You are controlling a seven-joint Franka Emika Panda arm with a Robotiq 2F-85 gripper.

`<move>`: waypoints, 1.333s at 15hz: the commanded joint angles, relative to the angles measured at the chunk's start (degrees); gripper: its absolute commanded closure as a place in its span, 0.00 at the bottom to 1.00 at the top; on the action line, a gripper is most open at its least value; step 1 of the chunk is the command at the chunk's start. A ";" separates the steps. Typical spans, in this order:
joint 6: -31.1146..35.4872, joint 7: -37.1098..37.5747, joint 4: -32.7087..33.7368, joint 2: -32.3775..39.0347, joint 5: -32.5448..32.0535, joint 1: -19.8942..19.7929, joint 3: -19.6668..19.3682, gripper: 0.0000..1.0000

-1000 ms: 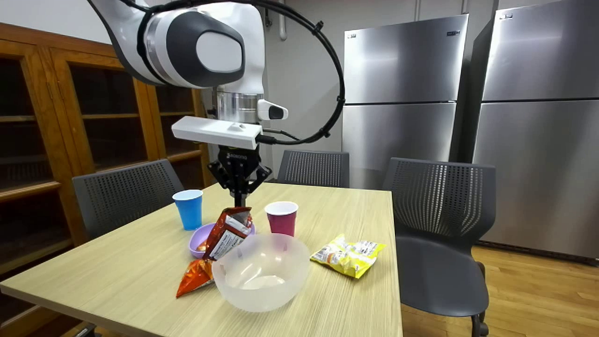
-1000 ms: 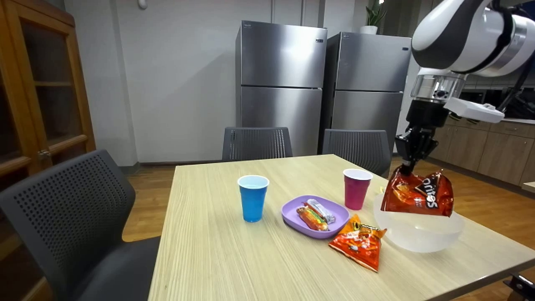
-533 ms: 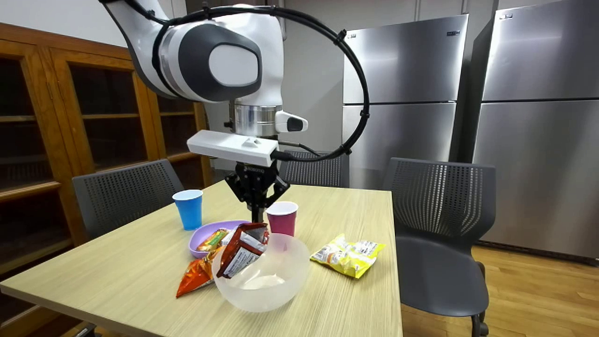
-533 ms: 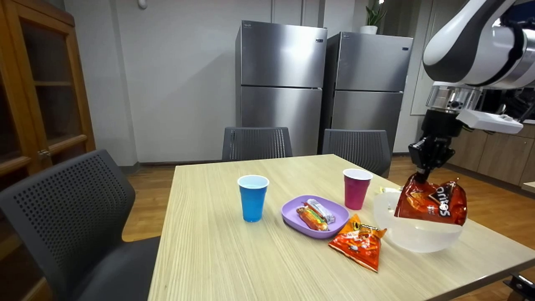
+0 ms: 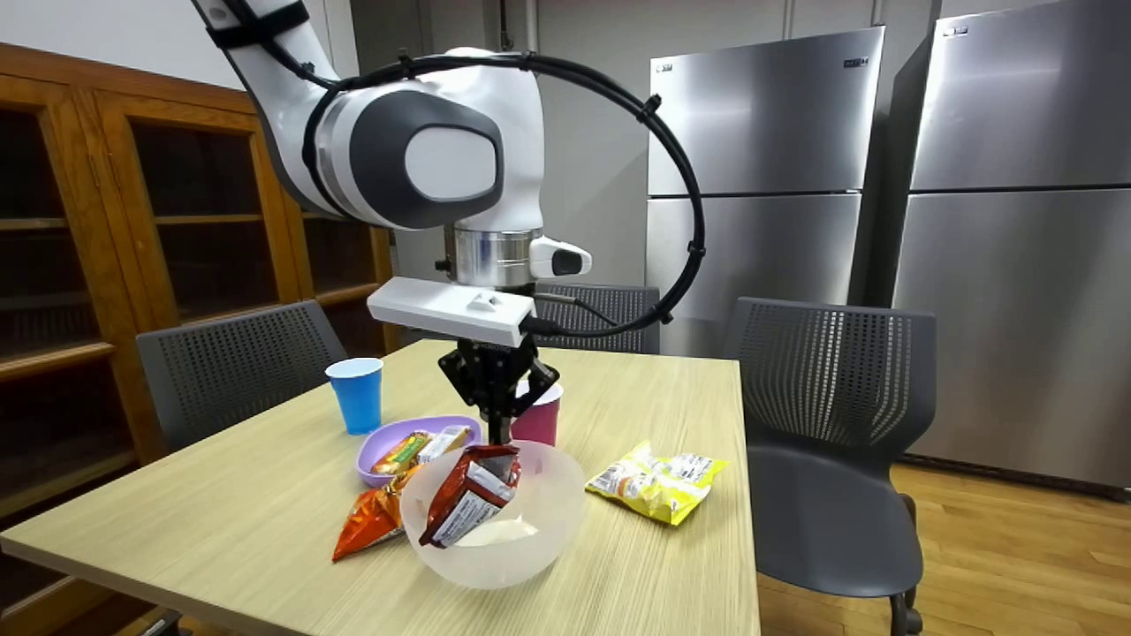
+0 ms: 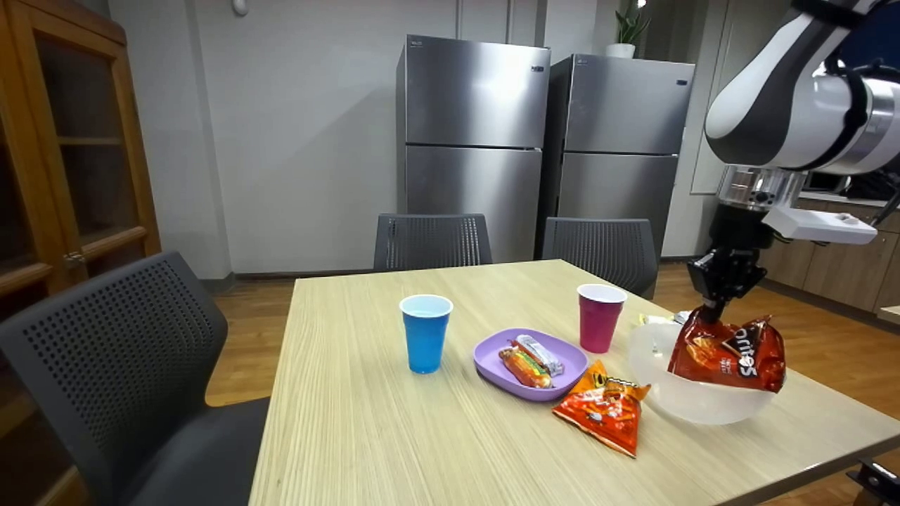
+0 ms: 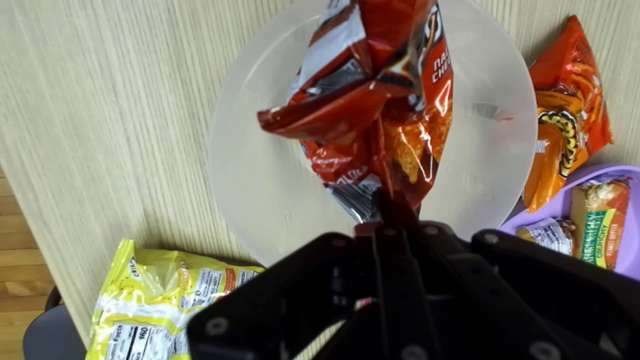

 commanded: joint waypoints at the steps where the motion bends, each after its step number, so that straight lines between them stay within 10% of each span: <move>1: 1.51 1.07 1.06 1.76 0.91 -1.39 1.38 1.00; 6: 2.52 1.37 1.01 2.20 0.52 -1.78 1.61 1.00; 8: 2.56 0.89 0.47 1.22 0.64 -1.85 1.65 0.73; 18: 6.09 5.80 -1.69 -2.72 -5.54 -2.37 0.96 0.01; 20: 5.10 3.35 -0.06 -0.35 -3.27 -2.03 1.22 0.09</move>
